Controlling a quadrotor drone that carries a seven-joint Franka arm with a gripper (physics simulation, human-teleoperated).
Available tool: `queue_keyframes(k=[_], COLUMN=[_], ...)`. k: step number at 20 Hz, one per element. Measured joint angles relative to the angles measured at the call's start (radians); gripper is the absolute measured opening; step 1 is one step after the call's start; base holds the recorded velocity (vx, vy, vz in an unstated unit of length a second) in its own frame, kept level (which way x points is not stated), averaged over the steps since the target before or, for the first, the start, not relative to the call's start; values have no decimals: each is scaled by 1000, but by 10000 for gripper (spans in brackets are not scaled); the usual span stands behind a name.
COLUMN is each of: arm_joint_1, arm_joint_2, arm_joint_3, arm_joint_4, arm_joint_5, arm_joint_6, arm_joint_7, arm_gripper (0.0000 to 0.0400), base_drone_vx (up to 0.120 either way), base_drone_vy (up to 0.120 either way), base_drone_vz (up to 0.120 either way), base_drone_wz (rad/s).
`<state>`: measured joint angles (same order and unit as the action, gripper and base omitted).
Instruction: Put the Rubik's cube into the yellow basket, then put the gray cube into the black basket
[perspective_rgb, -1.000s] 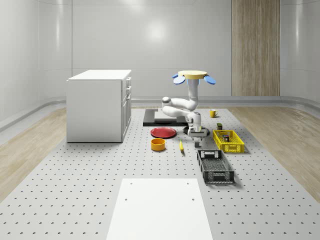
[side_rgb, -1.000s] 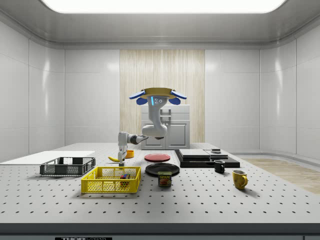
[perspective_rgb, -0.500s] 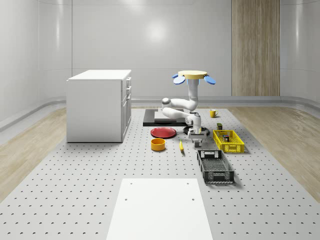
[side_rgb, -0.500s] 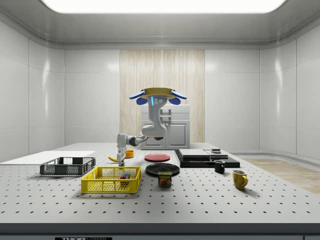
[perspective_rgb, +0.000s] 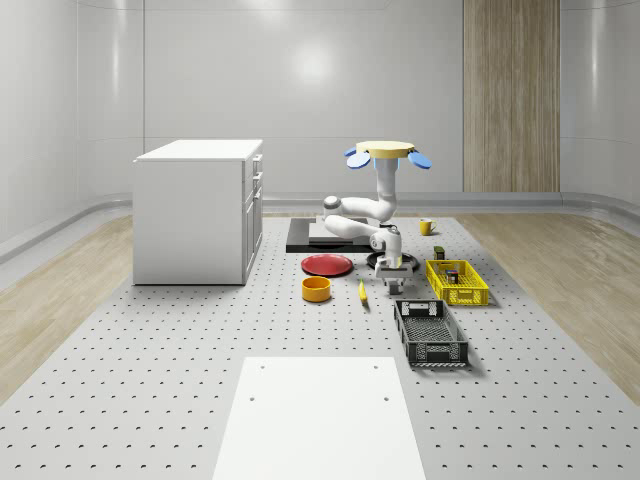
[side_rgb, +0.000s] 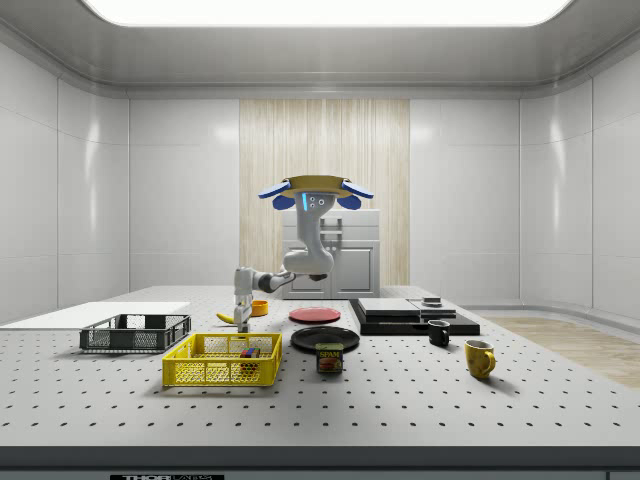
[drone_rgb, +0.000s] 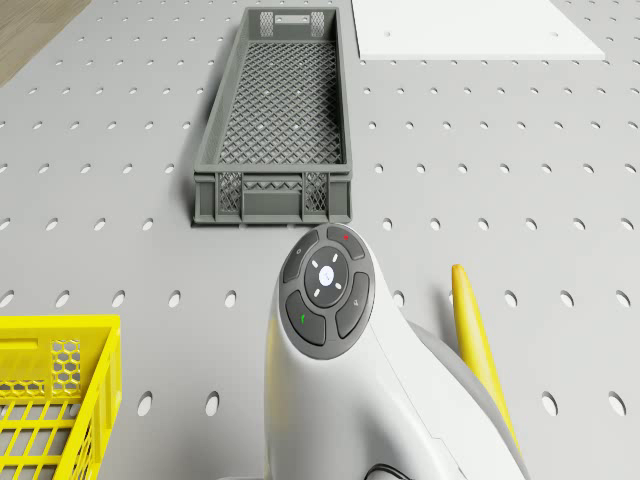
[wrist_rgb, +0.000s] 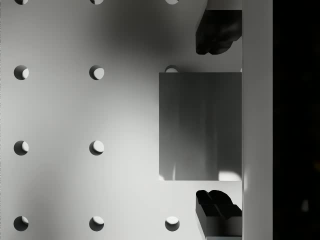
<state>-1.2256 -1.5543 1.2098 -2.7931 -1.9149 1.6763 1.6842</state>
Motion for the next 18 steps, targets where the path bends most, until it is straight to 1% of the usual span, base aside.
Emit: queue_keyframes(k=[6, 9, 11, 14, 18], arm_joint_1=[11, 14, 16, 18, 19], arm_joint_2=[2, 3, 4, 6, 9], arm_joint_3=[-4, -6, -6, -7, -7], arm_joint_4=[-8, -11, -12, -13, -13], arm_joint_5=[-6, -7, -8, -10, -11], arm_joint_6=[-3, -5, -6, -8, -11], arm_joint_7=[-3, -4, -4, -5, -6], arm_gripper=[400, 327, 297, 272, 258], base_drone_vx=[0, 0, 0, 0, 0], base_drone_vy=[0, 0, 0, 0, 0], base_drone_vz=[0, 0, 0, 0, 0], base_drone_wz=[0, 0, 0, 0, 0])
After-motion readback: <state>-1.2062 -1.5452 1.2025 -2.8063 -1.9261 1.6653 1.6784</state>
